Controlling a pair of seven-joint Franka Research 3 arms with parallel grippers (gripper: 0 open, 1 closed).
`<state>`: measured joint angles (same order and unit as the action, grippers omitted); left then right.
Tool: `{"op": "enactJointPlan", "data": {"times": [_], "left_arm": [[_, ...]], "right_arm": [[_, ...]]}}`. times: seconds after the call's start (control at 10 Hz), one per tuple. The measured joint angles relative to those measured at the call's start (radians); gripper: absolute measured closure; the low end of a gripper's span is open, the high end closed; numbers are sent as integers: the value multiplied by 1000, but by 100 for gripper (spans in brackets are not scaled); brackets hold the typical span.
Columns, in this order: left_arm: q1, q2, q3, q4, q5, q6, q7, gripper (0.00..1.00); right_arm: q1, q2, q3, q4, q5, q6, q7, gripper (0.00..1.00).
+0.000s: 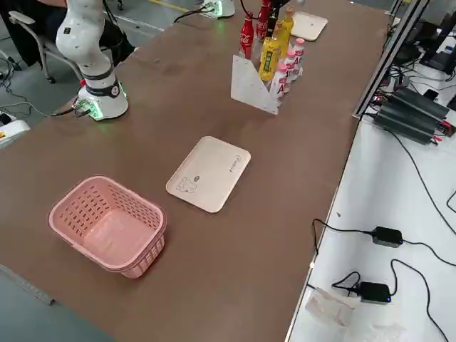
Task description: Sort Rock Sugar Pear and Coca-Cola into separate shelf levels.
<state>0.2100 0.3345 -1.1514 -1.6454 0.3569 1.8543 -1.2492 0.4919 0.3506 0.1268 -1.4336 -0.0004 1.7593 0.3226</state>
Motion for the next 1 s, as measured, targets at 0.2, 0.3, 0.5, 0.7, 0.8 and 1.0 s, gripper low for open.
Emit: {"op": "enactJointPlan", "data": {"times": [0.2,0.3,0.5,0.7,0.8,1.0], "left_arm": [[15,0,3,57,0,-23,0,6],[26,-1,3,100,0,-49,-2,1],[89,-3,3,155,-4,-74,-2,1],[172,-2,3,159,-6,-76,13,1],[215,-2,2,159,-6,-79,35,1],[288,-3,-1,161,-7,-101,86,1]], "right_arm": [[0,-2,2,-4,-1,3,0,69],[0,-3,3,-5,-1,2,1,69],[0,-6,12,-8,-1,-23,25,70],[0,-12,21,-17,-1,-35,36,70],[0,-14,26,-21,-1,-36,40,70],[0,-16,30,-25,-1,-43,45,70]]}}
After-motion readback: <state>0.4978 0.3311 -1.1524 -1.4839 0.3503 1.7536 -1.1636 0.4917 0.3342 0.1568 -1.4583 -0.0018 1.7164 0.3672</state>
